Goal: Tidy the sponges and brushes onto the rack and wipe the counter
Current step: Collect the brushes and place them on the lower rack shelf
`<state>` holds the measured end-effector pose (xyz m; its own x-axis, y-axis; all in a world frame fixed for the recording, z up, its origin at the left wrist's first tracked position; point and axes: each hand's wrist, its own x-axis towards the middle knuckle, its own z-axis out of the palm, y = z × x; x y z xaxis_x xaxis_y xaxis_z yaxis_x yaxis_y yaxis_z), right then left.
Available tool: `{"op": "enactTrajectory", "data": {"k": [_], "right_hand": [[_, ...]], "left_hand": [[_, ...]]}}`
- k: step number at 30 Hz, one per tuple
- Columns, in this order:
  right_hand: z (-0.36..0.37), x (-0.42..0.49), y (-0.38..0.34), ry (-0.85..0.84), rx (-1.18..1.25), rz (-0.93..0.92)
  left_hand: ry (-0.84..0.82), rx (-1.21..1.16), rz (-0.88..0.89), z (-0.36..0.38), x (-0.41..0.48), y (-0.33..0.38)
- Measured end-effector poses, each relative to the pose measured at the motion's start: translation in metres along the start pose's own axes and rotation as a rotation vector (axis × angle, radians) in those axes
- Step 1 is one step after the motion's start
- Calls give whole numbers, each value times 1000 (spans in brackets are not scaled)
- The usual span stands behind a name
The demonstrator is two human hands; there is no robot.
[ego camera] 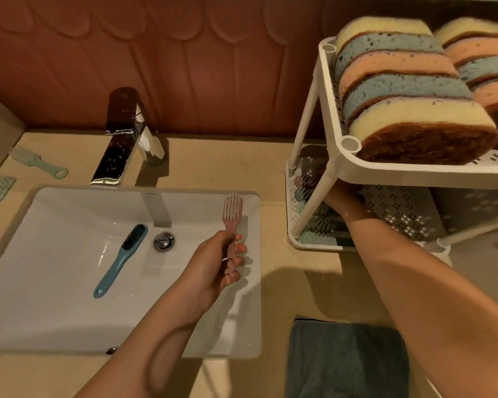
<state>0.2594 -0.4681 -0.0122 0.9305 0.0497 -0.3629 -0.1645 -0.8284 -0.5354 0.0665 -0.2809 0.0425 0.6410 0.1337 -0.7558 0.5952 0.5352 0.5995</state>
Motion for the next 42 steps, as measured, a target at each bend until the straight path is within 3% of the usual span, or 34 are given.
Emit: {"op": "enactTrajectory", "data": {"k": [3, 6, 13, 23, 33, 39, 42], "right_hand": [[1, -10, -2, 159, 12, 6], [0, -33, -6, 285, 102, -116], [11, -123, 14, 218, 518, -100], [42, -212, -20, 48, 868, -139], [22, -216, -12, 168, 1047, -94], [-1, -212, 5, 283, 1031, -96], [-14, -205, 18, 340, 974, -78]], "left_hand": [[-25, 29, -13, 5, -1, 0], [-36, 75, -5, 9, -2, 0], [-67, 256, 92, 0, -25, -4], [-194, 551, 229, -14, -49, -27], [-364, 596, 202, 30, -54, -28], [-328, 807, 261, 50, -43, -14], [-256, 857, 393, 58, -39, 0]]}}
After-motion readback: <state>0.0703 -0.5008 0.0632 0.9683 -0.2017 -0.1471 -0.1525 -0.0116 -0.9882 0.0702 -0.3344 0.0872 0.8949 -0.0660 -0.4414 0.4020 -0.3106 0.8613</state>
